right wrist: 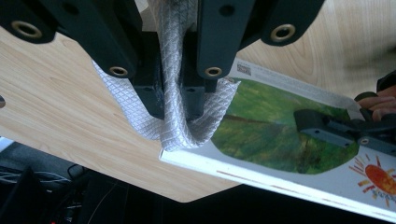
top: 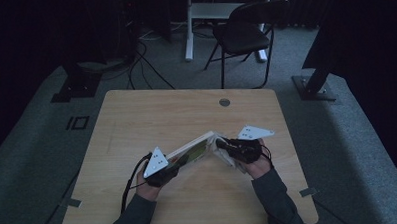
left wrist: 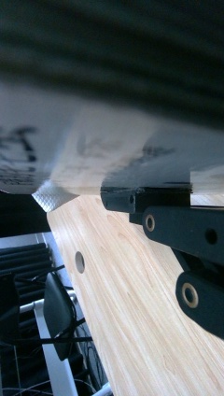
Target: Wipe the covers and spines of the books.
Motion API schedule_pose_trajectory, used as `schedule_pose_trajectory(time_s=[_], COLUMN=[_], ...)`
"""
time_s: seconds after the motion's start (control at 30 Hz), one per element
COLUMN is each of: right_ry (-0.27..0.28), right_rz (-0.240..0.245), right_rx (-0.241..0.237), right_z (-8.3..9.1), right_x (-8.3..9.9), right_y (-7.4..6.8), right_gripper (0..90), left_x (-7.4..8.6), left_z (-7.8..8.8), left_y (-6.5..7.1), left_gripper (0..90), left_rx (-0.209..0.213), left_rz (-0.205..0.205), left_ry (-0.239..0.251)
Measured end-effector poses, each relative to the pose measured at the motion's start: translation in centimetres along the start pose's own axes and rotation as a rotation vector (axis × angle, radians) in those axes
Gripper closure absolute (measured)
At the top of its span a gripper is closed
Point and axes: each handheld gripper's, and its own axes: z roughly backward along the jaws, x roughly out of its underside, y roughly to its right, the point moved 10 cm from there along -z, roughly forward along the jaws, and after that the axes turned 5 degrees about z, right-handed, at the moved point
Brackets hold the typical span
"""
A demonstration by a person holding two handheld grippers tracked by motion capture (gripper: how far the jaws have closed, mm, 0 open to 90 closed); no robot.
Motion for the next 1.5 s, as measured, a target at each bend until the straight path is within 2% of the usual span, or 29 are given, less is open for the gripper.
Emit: schedule_pose_trajectory(time_s=[0.13,0.23,0.8,1.5], right_ry=[0.012,0.012,0.010,0.015], right_rz=[-0.007,-0.007,-0.005,0.082], right_rx=[0.000,-0.004,-0.052,-0.133], right_z=[0.2,0.1,-0.8,-1.8], right_x=[-0.2,-0.2,-0.2,-1.7], right_y=[0.1,0.0,-1.5,-5.8], right_gripper=[82.6,82.6,82.6,82.6], left_x=[0.1,0.1,0.3,0.7], left_z=[-0.1,-0.3,-0.6,-1.1], left_y=[0.1,0.4,0.5,0.5], left_gripper=[78.2,78.2,78.2,78.1], left_rx=[0.000,-0.007,-0.011,-0.038], left_rz=[0.001,-0.013,-0.008,-0.012], left_ry=[-0.004,-0.015,-0.027,-0.044])
